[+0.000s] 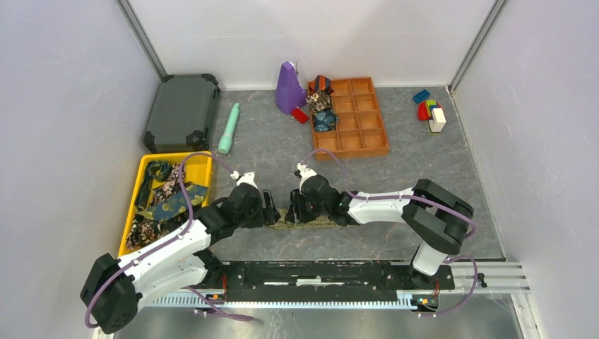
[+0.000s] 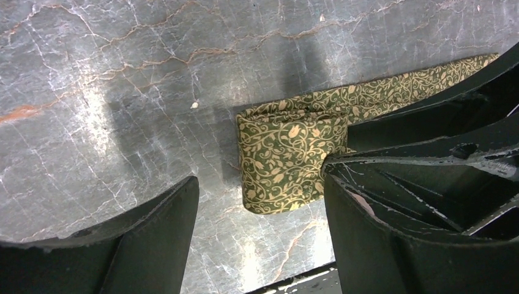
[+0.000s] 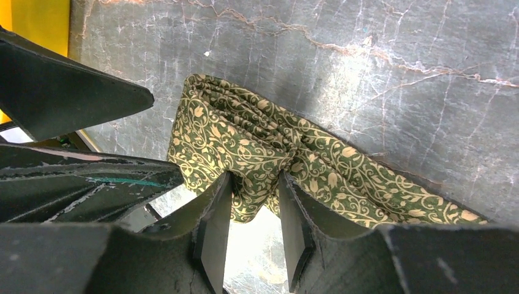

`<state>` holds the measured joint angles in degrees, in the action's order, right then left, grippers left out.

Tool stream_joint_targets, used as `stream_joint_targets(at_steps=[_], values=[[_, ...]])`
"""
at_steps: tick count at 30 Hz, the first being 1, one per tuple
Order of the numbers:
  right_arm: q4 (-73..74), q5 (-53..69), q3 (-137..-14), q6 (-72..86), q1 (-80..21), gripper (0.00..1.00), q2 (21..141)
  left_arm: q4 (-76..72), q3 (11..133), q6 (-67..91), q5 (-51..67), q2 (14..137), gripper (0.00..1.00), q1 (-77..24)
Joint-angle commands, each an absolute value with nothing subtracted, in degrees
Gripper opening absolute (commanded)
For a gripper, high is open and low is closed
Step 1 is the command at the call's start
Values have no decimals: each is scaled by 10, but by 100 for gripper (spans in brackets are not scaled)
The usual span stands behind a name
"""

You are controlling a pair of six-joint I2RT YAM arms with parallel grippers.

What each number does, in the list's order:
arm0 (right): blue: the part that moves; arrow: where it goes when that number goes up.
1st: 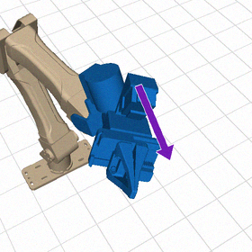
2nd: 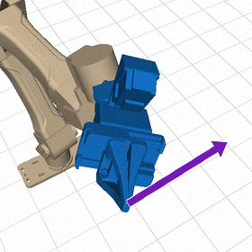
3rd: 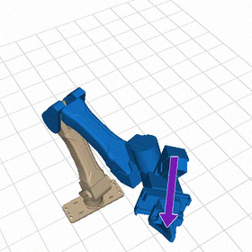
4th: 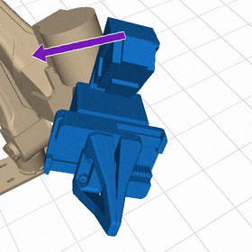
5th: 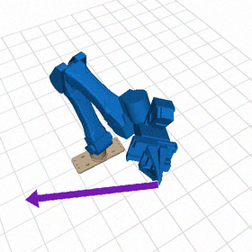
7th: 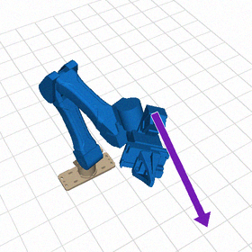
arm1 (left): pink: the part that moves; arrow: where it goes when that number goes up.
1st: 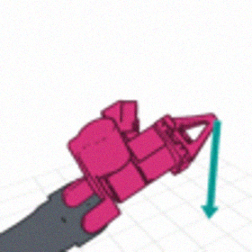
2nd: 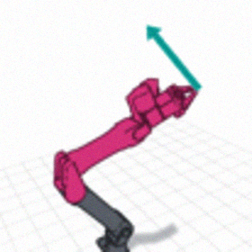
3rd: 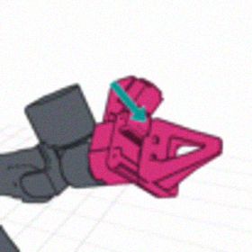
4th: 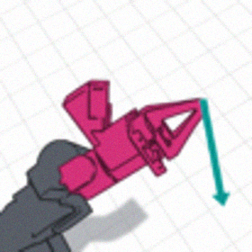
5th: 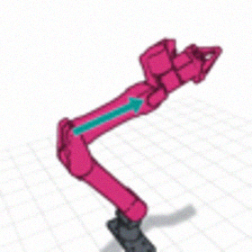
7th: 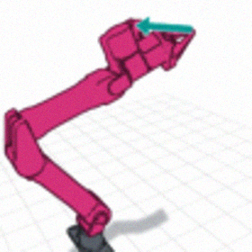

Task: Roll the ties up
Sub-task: Roll the tie at the center of the board.

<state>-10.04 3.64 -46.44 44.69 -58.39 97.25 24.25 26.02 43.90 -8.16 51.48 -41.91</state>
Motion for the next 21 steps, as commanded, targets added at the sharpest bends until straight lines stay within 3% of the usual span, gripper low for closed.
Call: stream_joint_targets(at_steps=[1, 21], values=[[-103, 35, -444, 429, -573, 39, 981, 182, 237, 399, -29, 491, 81, -402], [-143, 67, -403, 425, -551, 37, 991, 22, 156, 404, 82, 505, 75, -361]])
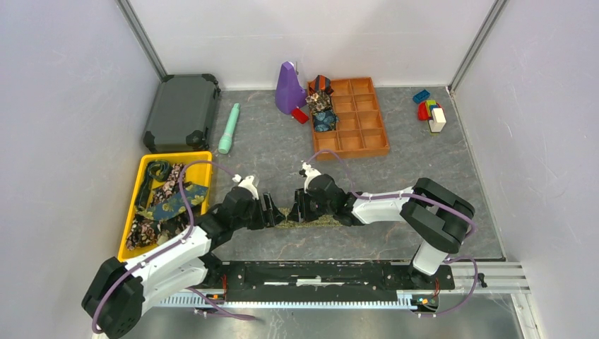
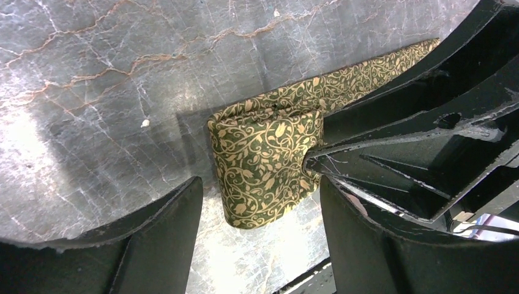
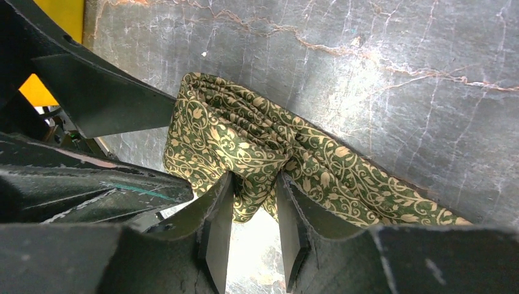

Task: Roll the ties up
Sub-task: Roll the tie at the center of the board.

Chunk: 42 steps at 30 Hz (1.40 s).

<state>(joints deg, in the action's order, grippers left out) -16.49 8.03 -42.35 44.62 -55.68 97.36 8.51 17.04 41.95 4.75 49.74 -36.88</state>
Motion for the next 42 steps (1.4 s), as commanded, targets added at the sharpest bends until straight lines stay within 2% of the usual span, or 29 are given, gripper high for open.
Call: stream_joint_targets(at_steps=[1, 21, 34, 42], values=[[-144, 68, -401, 425, -550, 36, 991, 11, 152, 406, 86, 510, 75, -358], [-157, 79, -389, 423, -540, 33, 1002, -108, 110, 414, 144, 548, 60, -338], [-160, 85, -390, 422, -533, 33, 1010, -155, 93, 411, 156, 595, 58, -331], [-168, 87, -390, 424, -531, 33, 1009, -165, 94, 420, 157, 617, 40, -330]])
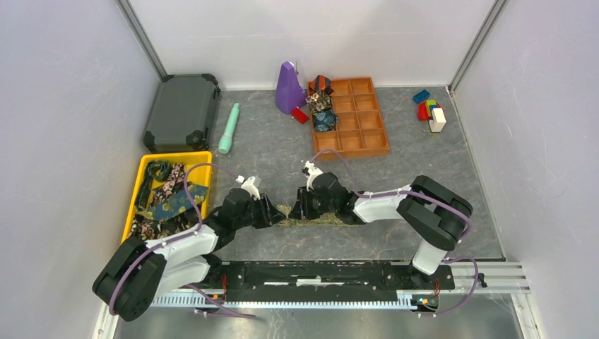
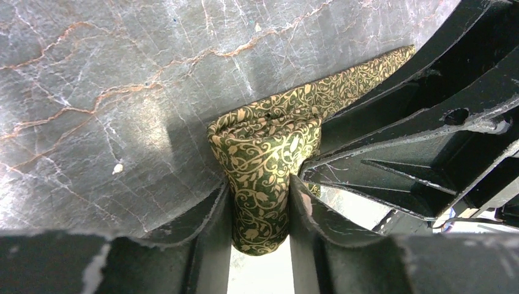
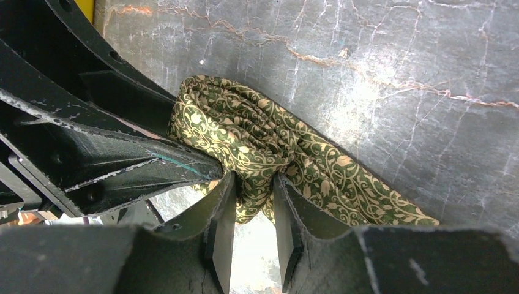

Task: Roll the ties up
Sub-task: Roll the tie at the center of the board.

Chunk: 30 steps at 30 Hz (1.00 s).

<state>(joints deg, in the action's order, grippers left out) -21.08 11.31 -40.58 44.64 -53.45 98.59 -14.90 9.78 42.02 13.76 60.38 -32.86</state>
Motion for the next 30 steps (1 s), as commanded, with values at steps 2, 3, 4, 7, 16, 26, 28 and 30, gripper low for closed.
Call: stream_joint_targets(at_steps=[2, 3, 4, 7, 16, 26, 28, 30], values=[[-166, 89, -393, 422, -530, 34, 1006, -155, 98, 419, 153, 617, 38, -330], [-164, 88, -395, 420, -529, 35, 1003, -147, 100, 420, 150, 615, 37, -330], [-161, 88, -398, 417, -529, 37, 1000, -138, 103, 419, 146, 612, 37, -331], [-148, 90, -410, 409, -528, 42, 987, -101, 113, 417, 129, 600, 36, -330], [-77, 63, -453, 368, -529, 54, 921, 12, 147, 411, 95, 559, 32, -332], [-107, 61, -434, 328, -531, 49, 892, 66, 169, 418, 110, 541, 30, -338], [-108, 45, -421, 317, -532, 47, 895, 85, 180, 414, 111, 536, 30, -339], [-112, 30, -402, 315, -532, 47, 897, 95, 182, 412, 115, 529, 29, -338]])
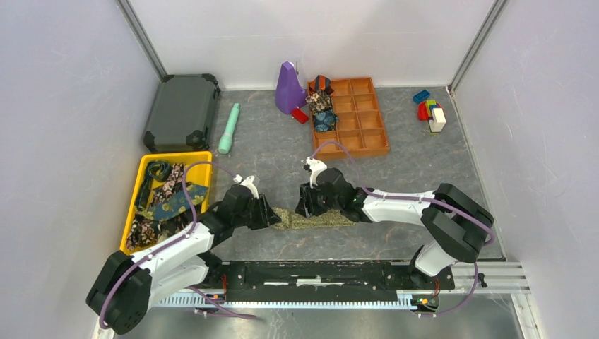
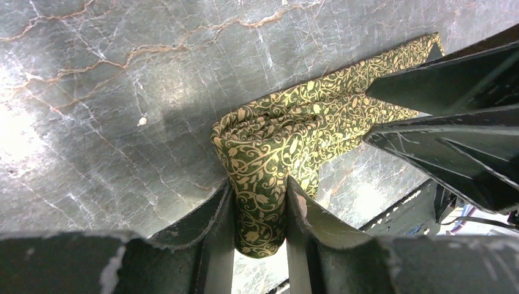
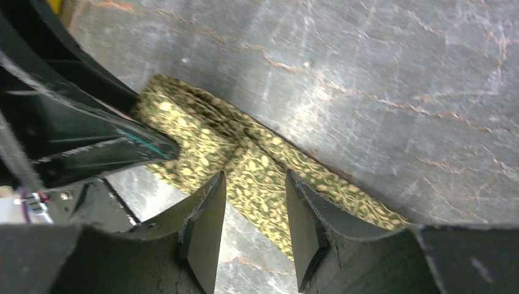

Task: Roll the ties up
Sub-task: Roll the tie at the center of the board.

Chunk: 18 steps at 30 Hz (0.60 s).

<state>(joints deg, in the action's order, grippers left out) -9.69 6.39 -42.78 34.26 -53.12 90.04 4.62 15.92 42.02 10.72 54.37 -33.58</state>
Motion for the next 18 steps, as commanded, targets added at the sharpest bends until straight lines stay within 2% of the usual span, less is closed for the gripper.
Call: stream_joint_targets(at_steps=[1, 13, 18], values=[[-116, 27, -393, 315, -532, 46, 901, 96, 181, 412, 119, 526, 29, -339], [-132, 10, -300, 378, -550, 43, 896, 110, 196, 421, 121, 536, 28, -358], [-94, -12, -338, 363, -560, 47, 878, 147, 219, 421, 68, 542, 28, -378]])
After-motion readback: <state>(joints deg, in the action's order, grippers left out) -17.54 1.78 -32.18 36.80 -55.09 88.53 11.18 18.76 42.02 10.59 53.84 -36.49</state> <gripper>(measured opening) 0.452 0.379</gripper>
